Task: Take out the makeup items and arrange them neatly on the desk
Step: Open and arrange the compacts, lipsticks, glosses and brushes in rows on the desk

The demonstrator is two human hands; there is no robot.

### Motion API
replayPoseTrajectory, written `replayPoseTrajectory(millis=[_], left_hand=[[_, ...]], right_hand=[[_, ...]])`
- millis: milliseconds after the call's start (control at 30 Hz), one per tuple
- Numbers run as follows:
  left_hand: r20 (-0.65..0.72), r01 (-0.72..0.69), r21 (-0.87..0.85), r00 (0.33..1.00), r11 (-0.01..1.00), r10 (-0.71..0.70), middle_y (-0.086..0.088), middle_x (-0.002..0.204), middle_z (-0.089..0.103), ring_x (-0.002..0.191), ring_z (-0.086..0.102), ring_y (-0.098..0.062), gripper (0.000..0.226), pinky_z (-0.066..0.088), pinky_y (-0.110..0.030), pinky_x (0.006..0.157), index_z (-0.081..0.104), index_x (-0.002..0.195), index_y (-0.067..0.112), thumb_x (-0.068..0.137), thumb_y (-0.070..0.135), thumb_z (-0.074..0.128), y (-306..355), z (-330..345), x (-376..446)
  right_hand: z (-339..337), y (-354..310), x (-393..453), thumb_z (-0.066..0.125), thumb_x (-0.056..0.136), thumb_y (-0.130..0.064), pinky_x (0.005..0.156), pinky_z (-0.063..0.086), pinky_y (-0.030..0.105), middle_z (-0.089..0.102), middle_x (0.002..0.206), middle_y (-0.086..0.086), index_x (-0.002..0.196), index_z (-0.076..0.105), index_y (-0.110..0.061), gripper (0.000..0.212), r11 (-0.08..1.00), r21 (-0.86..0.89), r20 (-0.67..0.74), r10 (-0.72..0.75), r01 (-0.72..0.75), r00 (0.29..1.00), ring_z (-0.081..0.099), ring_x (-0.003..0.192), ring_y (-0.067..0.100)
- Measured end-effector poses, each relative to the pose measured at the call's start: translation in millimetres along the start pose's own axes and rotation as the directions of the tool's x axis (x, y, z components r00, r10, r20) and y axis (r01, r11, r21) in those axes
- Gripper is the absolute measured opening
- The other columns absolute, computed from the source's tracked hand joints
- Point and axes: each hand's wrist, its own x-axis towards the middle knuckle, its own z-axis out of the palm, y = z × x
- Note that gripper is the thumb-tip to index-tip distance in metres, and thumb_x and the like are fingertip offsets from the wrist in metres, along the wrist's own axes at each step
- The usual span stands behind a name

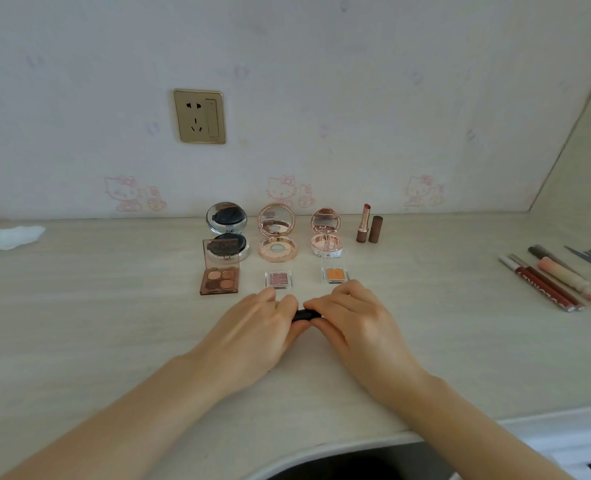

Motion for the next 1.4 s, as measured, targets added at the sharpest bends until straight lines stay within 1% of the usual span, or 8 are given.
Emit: replayPoseTrajectory(millis=[133,300,500,700,833,1000,1233,1400], left_hand=[[0.058,0.102,-0.039,0.993,0.994,-0.100,0.001,0.082,0.043,0.078,0.050,-0.021,0.038,0.033,-0.030,0.063,0.040,0.084,0.021,0.094,0.057,0.033,-4.7,-0.5,1.3],[-0.003,0.094,-0.249,0.995,0.964,-0.098,0.016,0.078,0.036,0.080,0.039,0.006,0.036,0.033,-0.014,0.066,0.041,0.085,0.026,0.085,0.063,0.043,-8.9,-7.3,-1.9],[-0.039,0.070,-0.386,0.995,0.920,-0.092,0.015,0.079,0.037,0.083,0.039,0.000,0.016,0.034,-0.026,0.070,0.041,0.088,0.026,0.097,0.037,0.034,-4.8,-4.9,-1.4],[0.072,0.213,-0.615,0.974,0.759,-0.215,0.016,0.087,0.054,0.092,0.049,-0.002,0.016,0.039,-0.018,0.077,0.058,0.096,0.034,0.095,0.038,0.043,-1.7,3.3,-1.1],[0.122,0.304,-0.717,0.941,0.628,-0.317,0.011,0.091,0.066,0.090,0.062,-0.013,0.015,0.050,-0.039,0.085,0.062,0.091,0.036,0.095,0.026,0.051,0.5,0.4,1.9],[0.121,0.309,-0.836,0.910,0.453,-0.397,0.008,0.088,0.074,0.086,0.066,0.002,0.011,0.047,-0.017,0.077,0.065,0.087,0.022,0.090,0.012,0.062,0.9,-5.0,6.0],[0.184,0.340,-0.885,0.882,0.317,-0.433,-0.004,0.079,0.073,0.068,0.066,-0.010,0.010,0.050,-0.020,0.068,0.070,0.083,0.021,0.077,0.020,0.078,2.3,-7.4,6.5],[0.186,0.316,-0.919,0.876,0.237,-0.446,-0.001,0.068,0.066,0.058,0.057,-0.012,0.009,0.047,-0.020,0.055,0.073,0.084,0.018,0.087,0.025,0.068,4.1,-6.8,10.7]], right_hand=[[-1.0,1.2,-0.7,0.064,0.088,-0.016,0.070,0.052,0.037,0.070,0.082,0.000,0.093,0.073,-0.006,0.015,1.000,0.012,-0.008,-0.007,0.007,1.000,0.059,0.079,0.025],[0.1,6.0,-3.1,0.073,0.083,-0.014,0.078,0.048,0.029,0.068,0.089,-0.006,0.100,0.071,-0.012,0.017,0.987,0.130,-0.004,0.096,-0.094,0.995,0.057,0.089,0.018],[0.1,7.8,-2.2,0.072,0.083,-0.010,0.077,0.039,0.009,0.052,0.090,-0.021,0.109,0.068,-0.017,0.026,0.964,0.204,-0.051,0.187,-0.173,0.981,0.045,0.082,-0.001],[-4.5,9.5,-1.9,0.068,0.086,-0.015,0.074,0.045,0.012,0.060,0.089,-0.022,0.102,0.064,-0.029,0.021,0.830,0.441,-0.023,0.391,-0.342,0.920,0.057,0.087,0.002],[-6.9,14.6,-0.5,0.065,0.087,-0.013,0.080,0.052,0.021,0.071,0.097,-0.018,0.096,0.066,-0.027,0.018,0.637,0.617,0.053,0.552,-0.462,0.832,0.064,0.098,0.004],[-6.2,12.2,-1.4,0.062,0.084,-0.005,0.074,0.053,0.021,0.072,0.089,-0.015,0.091,0.064,-0.029,0.025,0.609,0.636,0.057,0.575,-0.473,0.816,0.067,0.089,0.008],[-7.4,13.9,0.8,0.055,0.088,-0.008,0.061,0.043,0.012,0.069,0.088,-0.009,0.094,0.063,-0.032,0.026,0.576,0.654,0.054,0.612,-0.491,0.789,0.062,0.076,0.005],[-6.6,19.9,0.5,0.053,0.090,-0.009,0.057,0.042,0.010,0.066,0.079,-0.015,0.094,0.062,-0.035,0.029,0.547,0.663,0.075,0.630,-0.510,0.773,0.060,0.073,0.005]])
